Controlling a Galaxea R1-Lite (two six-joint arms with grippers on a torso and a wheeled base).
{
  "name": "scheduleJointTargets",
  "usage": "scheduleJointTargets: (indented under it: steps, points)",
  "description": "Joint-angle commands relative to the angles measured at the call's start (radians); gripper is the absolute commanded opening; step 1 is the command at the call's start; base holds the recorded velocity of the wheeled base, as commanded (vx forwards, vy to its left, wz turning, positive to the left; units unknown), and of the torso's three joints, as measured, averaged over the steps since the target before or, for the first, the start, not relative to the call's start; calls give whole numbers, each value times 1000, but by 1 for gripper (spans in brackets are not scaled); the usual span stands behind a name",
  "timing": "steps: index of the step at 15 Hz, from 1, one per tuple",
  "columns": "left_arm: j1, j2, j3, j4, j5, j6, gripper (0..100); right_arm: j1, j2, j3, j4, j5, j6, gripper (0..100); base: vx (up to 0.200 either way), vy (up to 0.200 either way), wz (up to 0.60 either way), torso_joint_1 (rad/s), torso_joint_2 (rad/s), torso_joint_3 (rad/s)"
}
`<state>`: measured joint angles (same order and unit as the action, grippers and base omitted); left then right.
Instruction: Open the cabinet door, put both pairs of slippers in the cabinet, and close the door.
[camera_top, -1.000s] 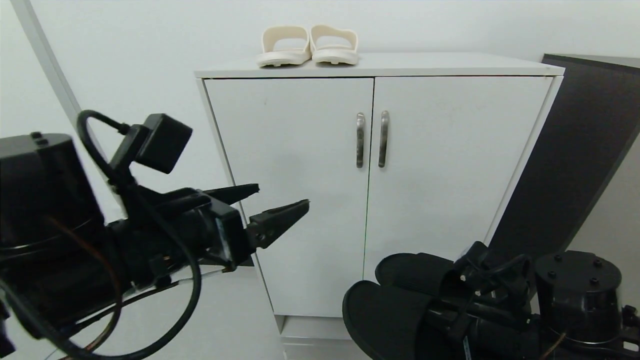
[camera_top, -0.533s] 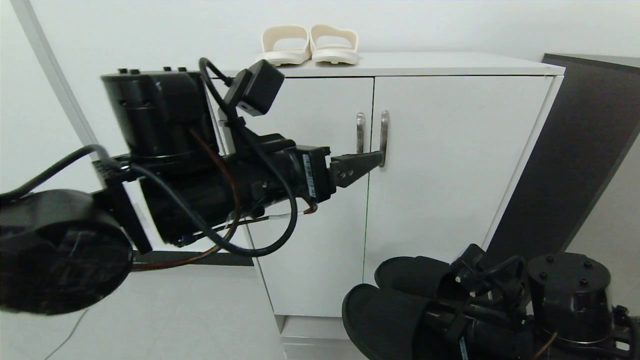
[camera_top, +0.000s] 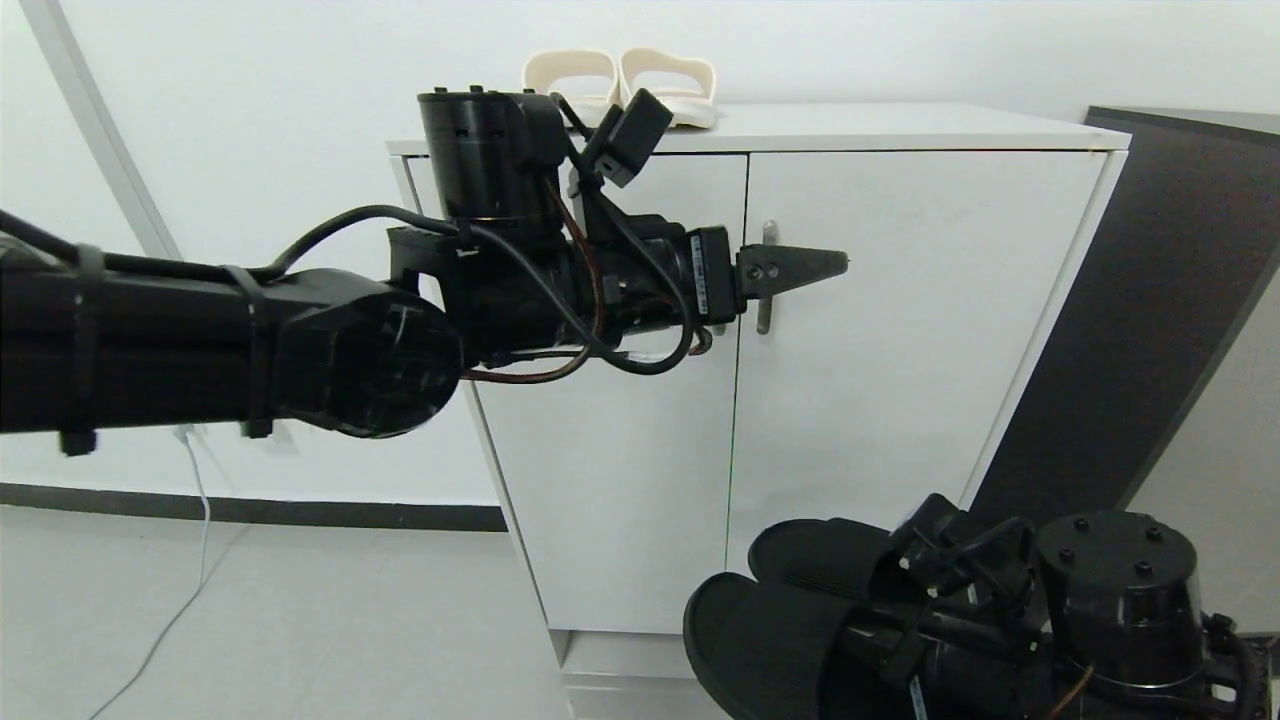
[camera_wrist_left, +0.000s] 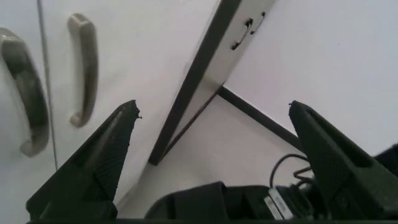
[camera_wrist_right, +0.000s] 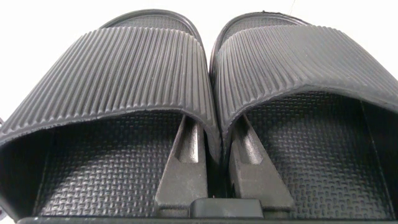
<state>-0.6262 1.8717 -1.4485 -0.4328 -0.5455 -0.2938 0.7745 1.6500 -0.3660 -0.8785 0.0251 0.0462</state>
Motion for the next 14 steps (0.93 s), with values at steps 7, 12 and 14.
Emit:
scheduleJointTargets:
  steps: [7, 12, 14]
  points:
    - [23, 121, -125, 0, 87, -18, 100, -3, 4, 2, -2, 1, 0, 0, 0, 0, 0, 0, 0, 0]
    - [23, 179, -156, -6, 122, -16, 100, -1, 4, 5, -2, -1, -3, 0, 0, 0, 0, 0, 0, 0]
    - [22, 207, -190, -4, 122, -18, 100, -1, 7, 7, -2, 1, -5, 0, 0, 0, 0, 0, 0, 0]
